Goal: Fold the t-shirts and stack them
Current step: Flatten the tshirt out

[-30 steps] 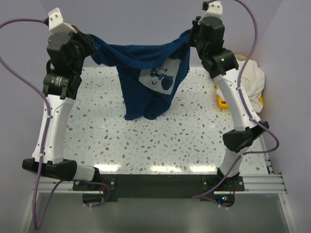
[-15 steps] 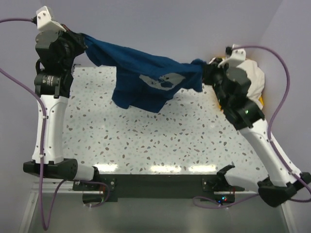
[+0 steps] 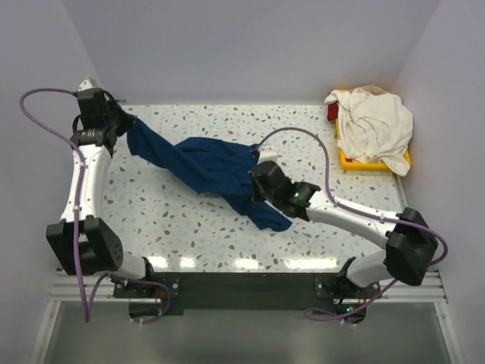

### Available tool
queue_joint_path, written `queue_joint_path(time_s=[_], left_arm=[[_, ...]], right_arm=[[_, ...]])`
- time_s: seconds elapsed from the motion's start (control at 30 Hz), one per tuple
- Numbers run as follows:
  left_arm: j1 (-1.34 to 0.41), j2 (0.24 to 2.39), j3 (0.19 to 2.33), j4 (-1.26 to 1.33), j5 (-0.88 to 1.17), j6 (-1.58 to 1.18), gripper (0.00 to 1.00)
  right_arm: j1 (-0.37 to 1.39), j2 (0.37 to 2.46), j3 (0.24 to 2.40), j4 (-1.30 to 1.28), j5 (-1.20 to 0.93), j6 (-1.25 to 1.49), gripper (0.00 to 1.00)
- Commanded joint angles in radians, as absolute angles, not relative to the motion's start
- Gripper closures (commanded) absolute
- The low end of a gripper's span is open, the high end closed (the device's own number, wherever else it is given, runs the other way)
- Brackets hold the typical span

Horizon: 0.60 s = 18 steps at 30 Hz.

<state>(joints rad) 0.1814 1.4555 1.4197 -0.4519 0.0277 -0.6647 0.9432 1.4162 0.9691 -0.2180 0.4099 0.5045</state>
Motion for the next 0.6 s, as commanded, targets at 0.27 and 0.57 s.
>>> queue_joint_path(time_s=[0.27,0.57], left_arm=[[0.193,1.164,1.518,-0.432,0.069,-0.635,1.00],[0.204,1.203,2.022,-0.450,0.237,-0.673,1.00]], right_arm=[[0.541,1.734,1.901,-0.377,0.065,0.394,1.00],[0.535,2.031,2.588,-0.335,-0.247,0.448,0.99]])
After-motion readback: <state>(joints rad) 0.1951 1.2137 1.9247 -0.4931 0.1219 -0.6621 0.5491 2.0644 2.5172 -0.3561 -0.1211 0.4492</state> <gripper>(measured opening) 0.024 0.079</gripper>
